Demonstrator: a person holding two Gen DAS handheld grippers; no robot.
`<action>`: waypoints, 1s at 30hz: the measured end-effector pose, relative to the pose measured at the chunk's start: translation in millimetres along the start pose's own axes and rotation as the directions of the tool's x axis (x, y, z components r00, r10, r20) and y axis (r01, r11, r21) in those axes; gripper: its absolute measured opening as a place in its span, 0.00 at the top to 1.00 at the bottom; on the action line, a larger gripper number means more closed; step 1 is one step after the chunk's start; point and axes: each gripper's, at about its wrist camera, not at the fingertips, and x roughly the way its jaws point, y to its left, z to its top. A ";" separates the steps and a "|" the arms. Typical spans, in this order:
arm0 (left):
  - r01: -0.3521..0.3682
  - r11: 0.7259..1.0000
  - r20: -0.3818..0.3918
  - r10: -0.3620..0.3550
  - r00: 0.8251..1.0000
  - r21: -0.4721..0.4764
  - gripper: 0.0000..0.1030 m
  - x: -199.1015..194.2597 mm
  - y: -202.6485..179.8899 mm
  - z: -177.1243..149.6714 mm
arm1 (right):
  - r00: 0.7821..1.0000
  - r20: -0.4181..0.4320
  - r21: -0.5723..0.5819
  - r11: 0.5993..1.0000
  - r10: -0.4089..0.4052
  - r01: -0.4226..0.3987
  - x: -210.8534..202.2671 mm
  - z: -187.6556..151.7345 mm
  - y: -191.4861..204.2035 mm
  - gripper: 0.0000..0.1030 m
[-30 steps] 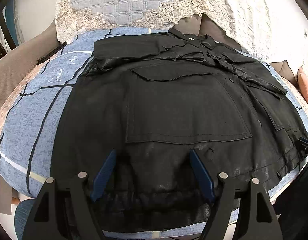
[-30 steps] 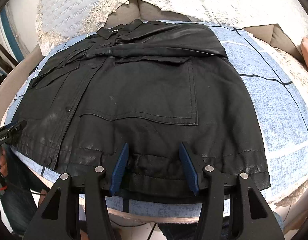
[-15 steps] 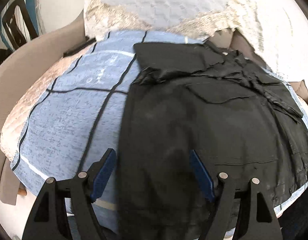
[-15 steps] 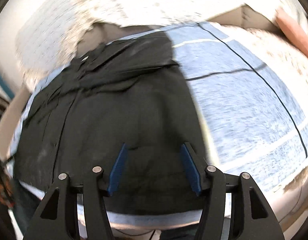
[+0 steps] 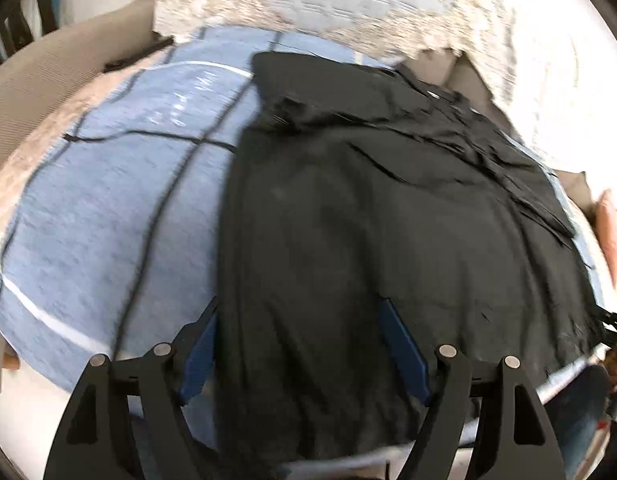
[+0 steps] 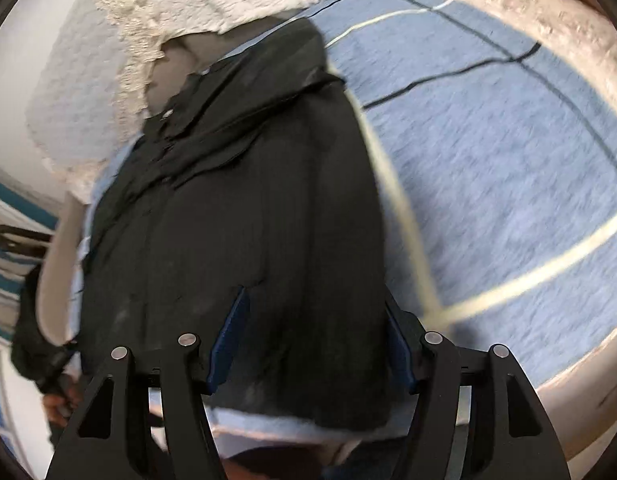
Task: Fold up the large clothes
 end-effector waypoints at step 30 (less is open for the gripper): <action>-0.013 0.998 -0.020 0.012 1.000 -0.059 0.94 -2.0 8.0 5.5 | 0.995 0.034 0.060 0.994 0.089 -0.091 -4.6 -6.5 -3.6 0.97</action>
